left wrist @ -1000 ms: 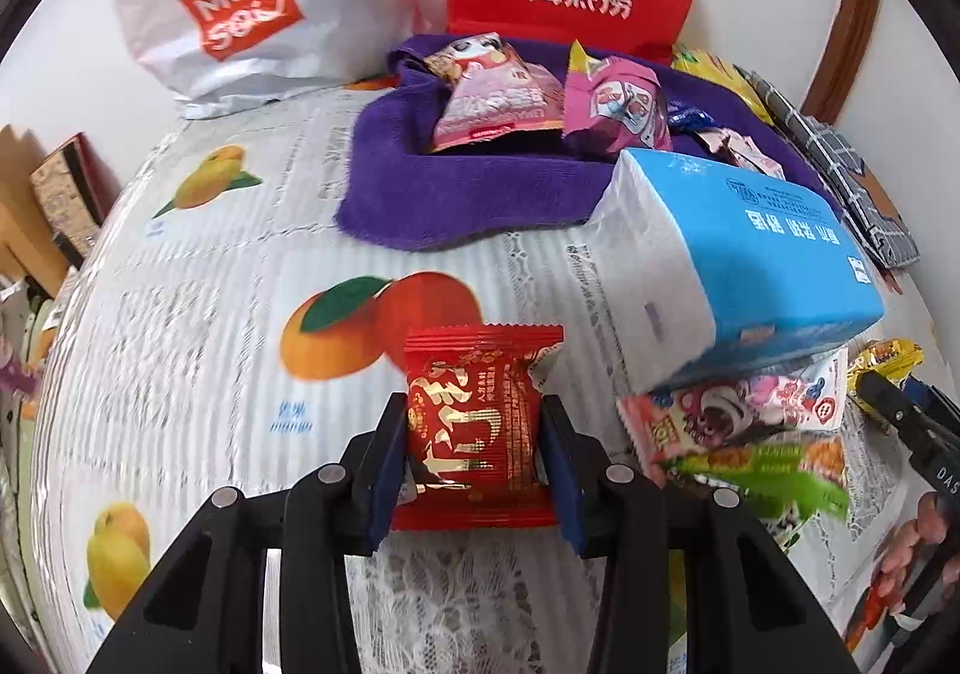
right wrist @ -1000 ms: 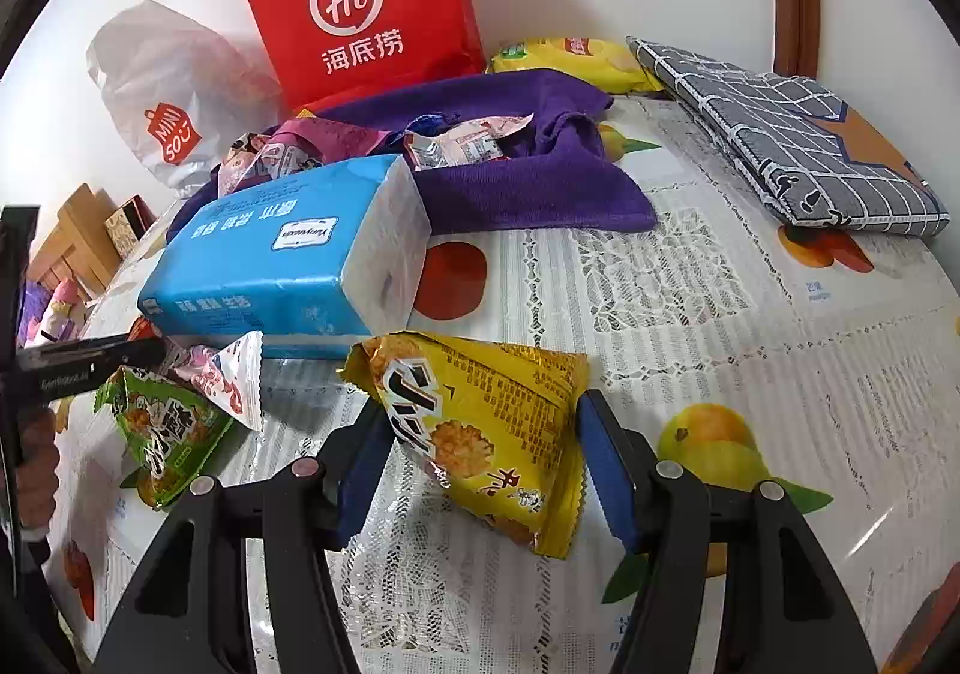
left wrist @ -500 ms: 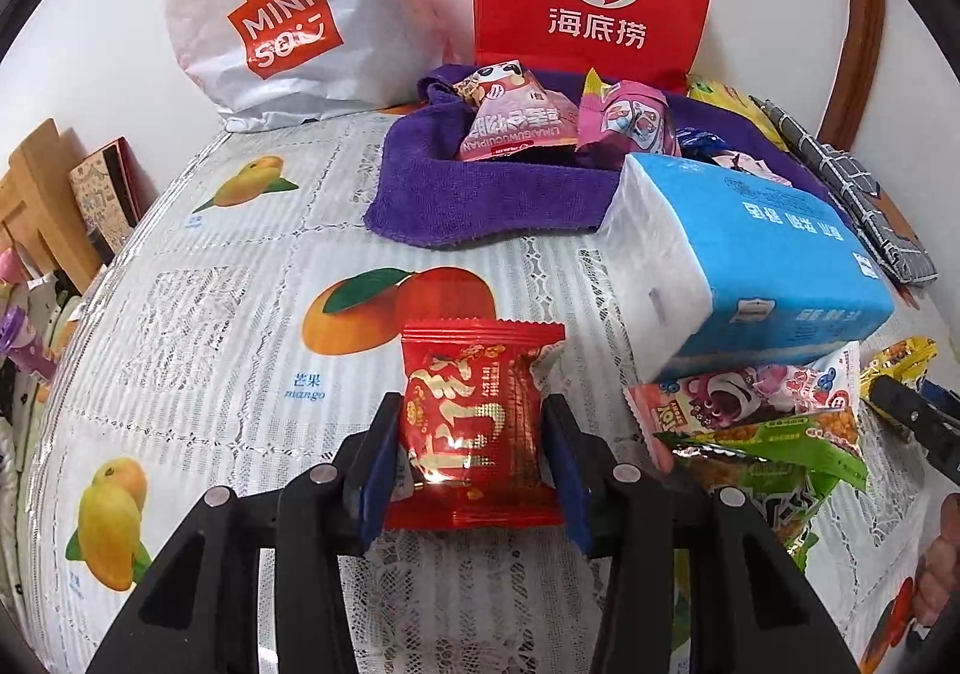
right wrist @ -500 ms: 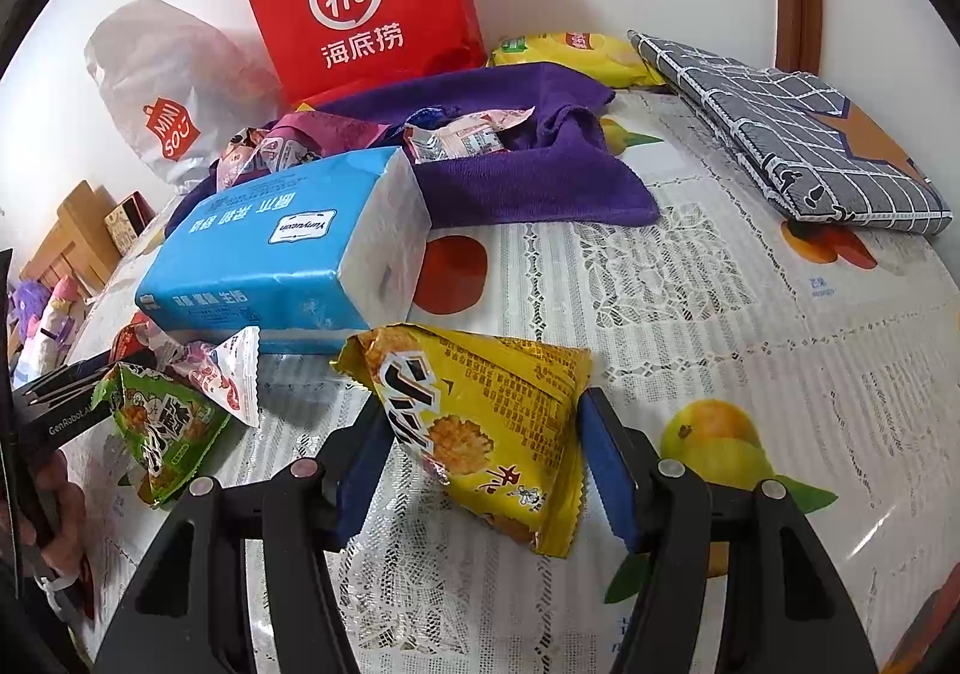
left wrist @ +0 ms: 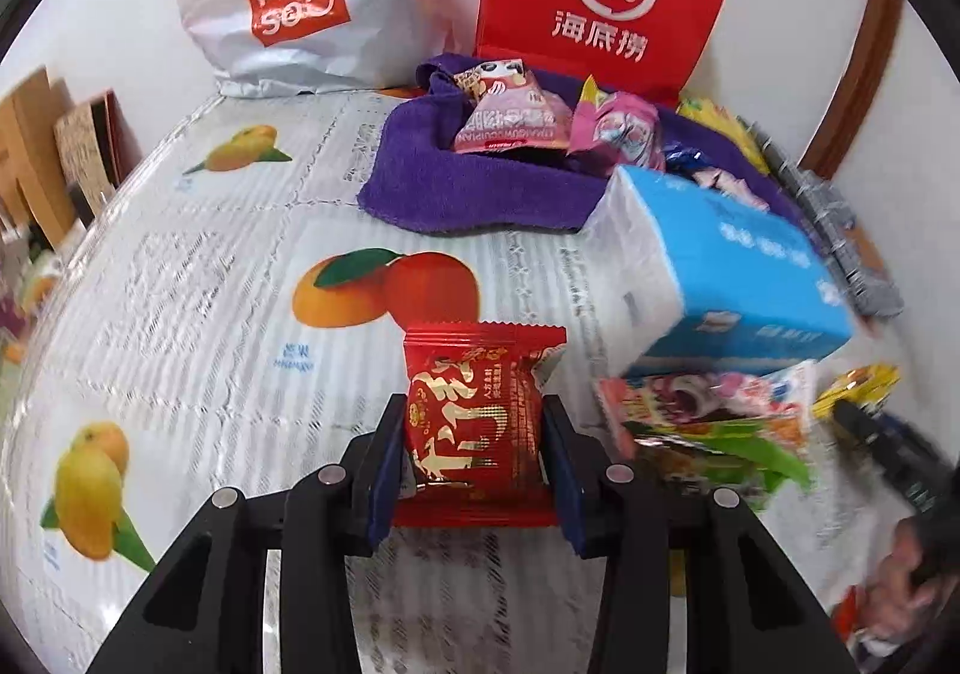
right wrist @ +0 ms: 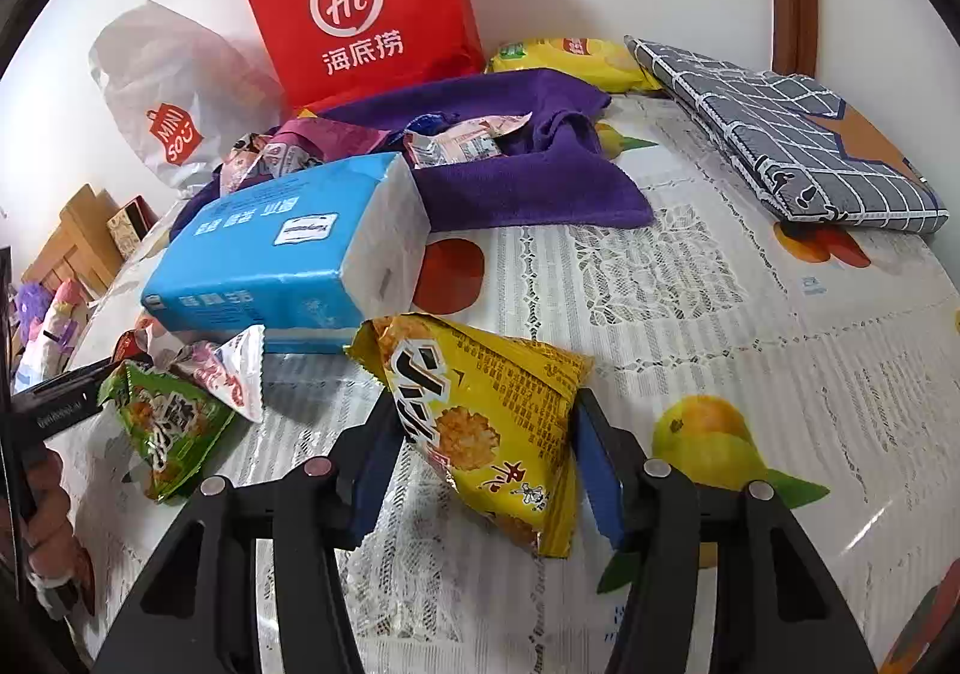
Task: Organize snacks
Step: 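Grasp the yellow chip bag with the right tool while the left grasps the red candy, then carry the yellow chip bag and red candy up onto the purple towel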
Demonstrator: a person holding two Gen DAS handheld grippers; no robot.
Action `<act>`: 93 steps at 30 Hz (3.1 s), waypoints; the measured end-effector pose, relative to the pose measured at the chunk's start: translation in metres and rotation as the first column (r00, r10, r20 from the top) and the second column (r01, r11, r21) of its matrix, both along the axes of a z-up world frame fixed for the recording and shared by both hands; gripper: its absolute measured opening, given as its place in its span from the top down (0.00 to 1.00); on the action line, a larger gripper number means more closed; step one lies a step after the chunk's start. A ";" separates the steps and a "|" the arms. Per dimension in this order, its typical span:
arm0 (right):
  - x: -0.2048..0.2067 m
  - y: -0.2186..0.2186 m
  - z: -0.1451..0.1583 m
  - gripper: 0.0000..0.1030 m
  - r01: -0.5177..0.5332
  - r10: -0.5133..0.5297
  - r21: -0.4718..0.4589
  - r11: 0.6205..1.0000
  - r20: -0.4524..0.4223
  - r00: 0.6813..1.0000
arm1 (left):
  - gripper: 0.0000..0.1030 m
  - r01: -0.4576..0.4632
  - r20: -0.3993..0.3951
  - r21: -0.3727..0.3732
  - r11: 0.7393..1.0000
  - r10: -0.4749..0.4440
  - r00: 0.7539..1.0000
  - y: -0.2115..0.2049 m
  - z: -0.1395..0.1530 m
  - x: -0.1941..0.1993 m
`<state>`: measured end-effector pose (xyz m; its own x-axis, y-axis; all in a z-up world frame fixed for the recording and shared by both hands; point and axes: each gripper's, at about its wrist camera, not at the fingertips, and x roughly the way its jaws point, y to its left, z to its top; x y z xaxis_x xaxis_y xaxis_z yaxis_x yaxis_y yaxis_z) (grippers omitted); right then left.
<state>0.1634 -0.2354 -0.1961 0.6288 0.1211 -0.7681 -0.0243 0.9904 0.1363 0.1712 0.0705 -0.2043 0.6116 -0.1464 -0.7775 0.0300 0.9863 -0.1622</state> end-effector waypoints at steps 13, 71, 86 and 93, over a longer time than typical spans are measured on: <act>-0.044 0.006 0.049 0.47 -0.013 0.013 -0.004 1.000 0.077 0.997 | 0.61 0.040 0.034 -0.047 0.998 -0.038 0.999 -0.016 0.048 -0.043; 0.022 0.027 0.197 0.47 -0.050 0.055 -0.034 0.998 0.194 0.979 | 0.60 0.162 0.232 0.003 0.987 -0.158 0.960 -0.071 0.208 0.021; 0.110 0.042 0.175 0.47 -0.080 0.087 -0.052 0.995 0.166 0.982 | 0.60 0.117 0.201 -0.024 0.993 -0.109 0.973 -0.060 0.183 0.105; 0.146 0.040 0.163 0.47 -0.058 0.063 -0.037 0.998 0.150 0.987 | 0.60 0.117 0.193 -0.057 0.992 -0.104 0.976 -0.057 0.178 0.141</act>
